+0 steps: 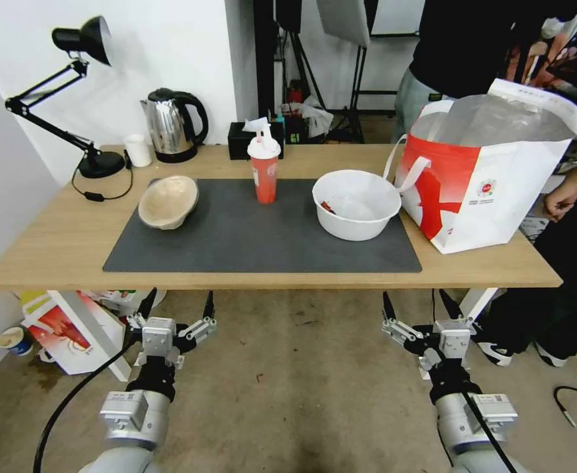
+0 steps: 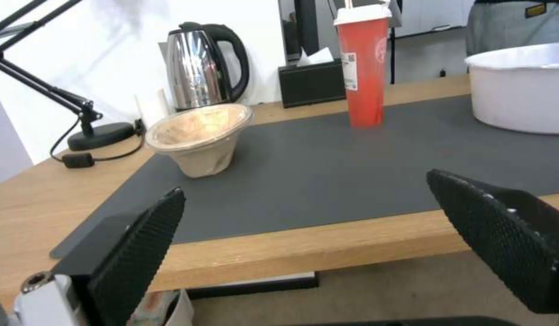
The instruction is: Pick up the trash from the table and place it into the takeout bag.
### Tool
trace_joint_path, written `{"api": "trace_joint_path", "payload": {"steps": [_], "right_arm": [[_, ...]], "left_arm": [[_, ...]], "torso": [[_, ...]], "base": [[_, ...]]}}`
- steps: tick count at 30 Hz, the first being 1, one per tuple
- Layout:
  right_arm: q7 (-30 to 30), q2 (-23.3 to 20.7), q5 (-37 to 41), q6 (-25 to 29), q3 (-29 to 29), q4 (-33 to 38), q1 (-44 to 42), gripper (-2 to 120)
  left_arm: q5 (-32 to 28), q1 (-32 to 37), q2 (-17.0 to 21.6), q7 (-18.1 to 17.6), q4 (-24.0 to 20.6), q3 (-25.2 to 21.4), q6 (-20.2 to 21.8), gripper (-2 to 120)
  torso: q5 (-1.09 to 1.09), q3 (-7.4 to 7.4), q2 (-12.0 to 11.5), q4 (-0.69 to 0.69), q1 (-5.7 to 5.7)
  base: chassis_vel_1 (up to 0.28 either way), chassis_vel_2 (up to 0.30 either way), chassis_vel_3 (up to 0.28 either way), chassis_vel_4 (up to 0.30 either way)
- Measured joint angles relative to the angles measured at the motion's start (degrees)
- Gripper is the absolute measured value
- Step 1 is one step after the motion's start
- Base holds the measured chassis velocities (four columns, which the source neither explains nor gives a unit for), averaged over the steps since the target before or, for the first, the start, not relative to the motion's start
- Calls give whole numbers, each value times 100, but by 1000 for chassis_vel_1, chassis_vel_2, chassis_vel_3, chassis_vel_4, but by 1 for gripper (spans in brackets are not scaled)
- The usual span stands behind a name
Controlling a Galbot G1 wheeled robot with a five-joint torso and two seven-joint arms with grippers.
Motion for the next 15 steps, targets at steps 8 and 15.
{"api": "trace_joint_path", "payload": {"steps": [8,15], "right_arm": [[0,0,0,0,0,0,0,100],[0,0,0,0,0,0,0,100]], "left_arm": [[0,0,0,0,0,0,0,100],[0,0,0,0,0,0,0,100]], "torso": [[0,0,0,0,0],[0,0,0,0,0]], "base": [[0,0,0,0],[0,0,0,0]]}}
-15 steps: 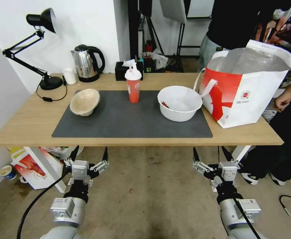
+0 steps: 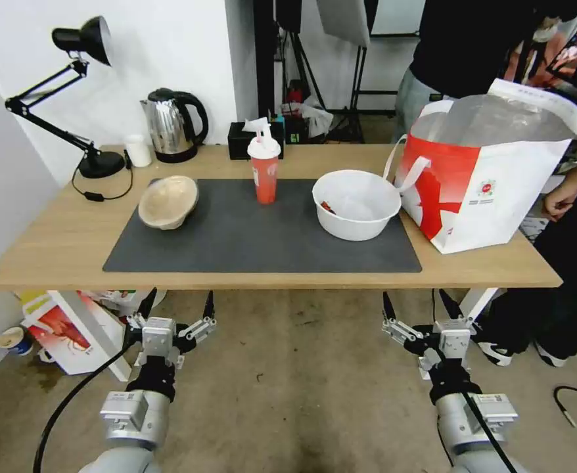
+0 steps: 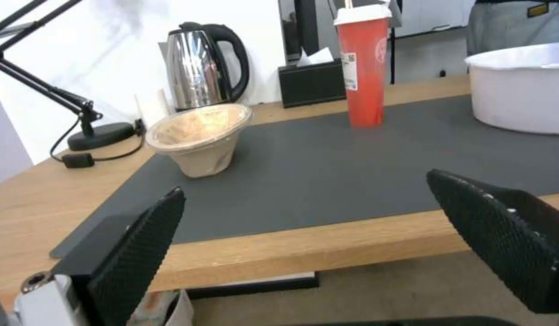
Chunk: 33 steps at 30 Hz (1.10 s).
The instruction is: Pick up the trash from the table and place it into the takeout bag.
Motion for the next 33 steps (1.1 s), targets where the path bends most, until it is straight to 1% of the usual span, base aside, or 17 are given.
{"api": "trace_joint_path", "payload": {"steps": [5,6,7,8,11,12,15,16,19,20,23,24,27,28,30,31,33], "right_arm": [[14,-63,70,-40,-20,0,62,100],[53,-193,206,-155,-59,2,193,100],[106,-361,384,-313,-111,15,368,100],[106,-361,384,-313,-111,15,368,100],[266,-873,932,-789,-269,56,892,100],[266,-873,932,-789,-269,56,892,100],[452,-1461,1563,-1340,-447,102,1497,100],[452,-1461,1563,-1340,-447,102,1497,100],[616,-1983,2122,-1827,-609,143,2031,100],[616,-1983,2122,-1827,-609,143,2031,100],[790,-2533,2710,-2338,-776,185,2596,100],[790,-2533,2710,-2338,-776,185,2596,100],[957,-3081,3297,-2843,-946,228,3157,100],[957,-3081,3297,-2843,-946,228,3157,100],[1078,-3467,3709,-3203,-1059,256,3553,100],[1078,-3467,3709,-3203,-1059,256,3553,100],[1193,-3834,4107,-3545,-1175,284,3930,100]], "left_arm": [[0,0,0,0,0,0,0,100],[0,0,0,0,0,0,0,100],[0,0,0,0,0,0,0,100],[0,0,0,0,0,0,0,100],[0,0,0,0,0,0,0,100],[0,0,0,0,0,0,0,100],[0,0,0,0,0,0,0,100],[0,0,0,0,0,0,0,100],[0,0,0,0,0,0,0,100],[0,0,0,0,0,0,0,100],[0,0,0,0,0,0,0,100],[0,0,0,0,0,0,0,100],[0,0,0,0,0,0,0,100],[0,0,0,0,0,0,0,100],[0,0,0,0,0,0,0,100],[0,0,0,0,0,0,0,100],[0,0,0,0,0,0,0,100]], "torso": [[0,0,0,-2,0],[0,0,0,-3,0],[1,0,0,0,0],[1,0,0,0,0],[1,0,0,1,0],[1,0,0,1,0],[1,0,0,1,0],[1,0,0,1,0],[1,0,-1,0,0],[1,0,-1,0,0],[1,1,0,0,0],[1,1,0,0,0],[1,1,0,0,0],[1,1,0,0,0],[1,1,0,0,0],[1,1,0,0,0],[1,1,0,0,0]], "base": [[0,0,0,0],[0,0,0,0],[0,0,0,0],[0,0,0,0],[0,0,0,0],[0,0,0,0],[0,0,0,0],[0,0,0,0],[0,0,0,0],[0,0,0,0],[0,0,0,0],[0,0,0,0],[0,0,0,0],[0,0,0,0],[0,0,0,0],[0,0,0,0],[0,0,0,0]]}}
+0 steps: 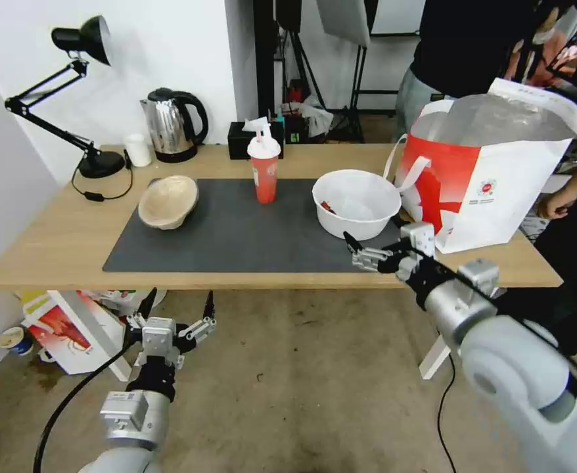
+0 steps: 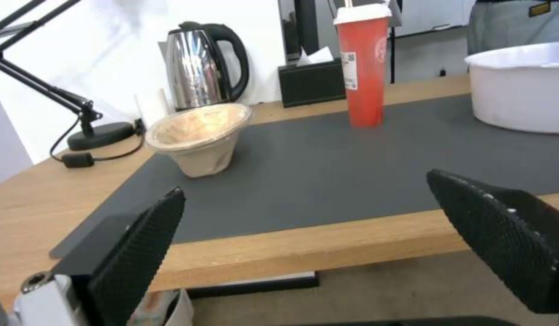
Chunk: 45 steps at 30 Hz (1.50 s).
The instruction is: Pick up the trash from the table and place it into the takeout bag.
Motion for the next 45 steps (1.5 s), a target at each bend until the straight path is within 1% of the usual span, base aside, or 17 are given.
{"api": "trace_joint_path", "payload": {"steps": [1,2,5,8,13,16,20,22,24,25,28,33,37,39,40,43,45], "right_arm": [[45,-145,150,-132,-43,9,148,100],[45,-145,150,-132,-43,9,148,100],[197,-634,669,-583,-188,48,648,100],[217,-695,740,-644,-211,51,711,100],[219,-712,775,-657,-220,52,732,100],[186,-862,964,-661,-269,54,944,100],[-45,-1419,1667,-514,-434,57,1777,100],[-75,-1489,1756,-493,-453,58,1882,100],[-234,-1865,2234,-380,-563,57,2446,100],[-264,-1941,2326,-356,-581,56,2558,100],[-300,-2010,2419,-335,-611,53,2661,100],[-311,-2018,2431,-328,-616,48,2676,100],[-665,-2118,2450,-306,-774,-138,2951,100],[-1120,-2216,2424,-266,-975,-396,3260,100],[-1120,-2216,2424,-266,-975,-396,3260,100],[-1717,-2344,2373,-211,-1232,-733,3666,100],[-1816,-2366,2365,-201,-1275,-791,3734,100]], "left_arm": [[0,0,0,0,0,0,0,100],[0,0,0,0,0,0,0,100],[0,0,-1,0,0,0,0,100],[0,0,0,0,0,0,0,100],[0,0,0,0,0,0,0,100],[0,0,0,0,0,0,0,100],[0,0,0,0,0,0,0,100],[0,0,0,0,0,0,0,100],[0,0,0,0,0,0,0,100],[0,0,0,0,0,0,0,100],[0,0,0,0,0,0,0,100],[0,0,0,0,0,0,0,100],[0,0,0,0,0,0,0,100],[0,0,0,0,0,0,0,100],[0,0,0,0,0,0,0,100],[0,0,0,0,0,0,0,100],[0,0,0,0,0,0,0,100]], "torso": [[0,0,0,0,0],[0,0,0,0,0],[-5,0,0,2,0],[1,0,0,0,0],[2,0,0,-2,0],[2,-1,0,-2,0],[-1,0,0,1,-1],[-1,0,0,1,-1],[-2,-1,0,1,-1],[-5,-1,0,1,-1],[2,-1,0,0,-1],[1,-1,0,0,-1],[-1,-1,0,0,-1],[0,0,0,0,-1],[0,0,0,0,-1],[-1,0,0,0,-1],[-1,-1,0,0,-1]], "base": [[0,0,0,0],[0,0,0,0],[0,0,0,0],[0,0,0,0],[0,0,0,0],[0,0,0,0],[0,0,0,0],[0,0,0,0],[0,0,0,0],[0,0,0,0],[0,0,0,0],[0,0,0,0],[0,0,0,0],[0,0,0,0],[0,0,0,0],[0,0,0,0],[0,0,0,0]]}}
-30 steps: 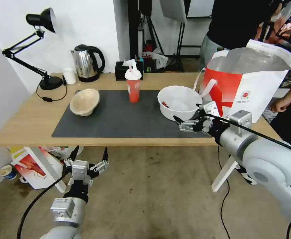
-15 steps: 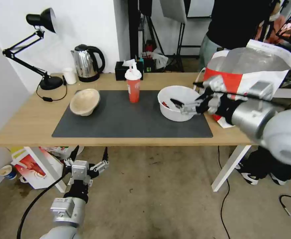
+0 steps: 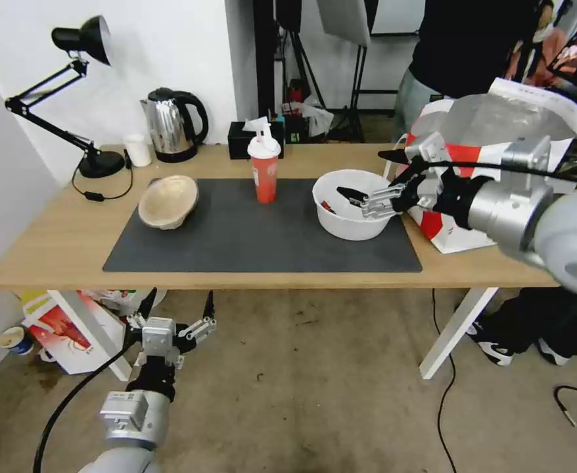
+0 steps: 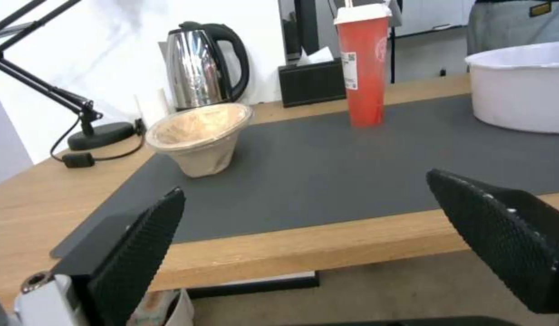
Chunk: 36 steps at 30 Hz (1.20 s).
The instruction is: Pick up the trash from the table and place it into the takeout bag.
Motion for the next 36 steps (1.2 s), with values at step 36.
{"api": "trace_joint_path", "payload": {"steps": [36], "right_arm": [[-1036,96,-397,84,-2936,-1526,2690,100]], "left_arm": [[0,0,0,0,0,0,0,100]], "torso": [[0,-1,0,-1,0]], "base": [[0,0,0,0]]}}
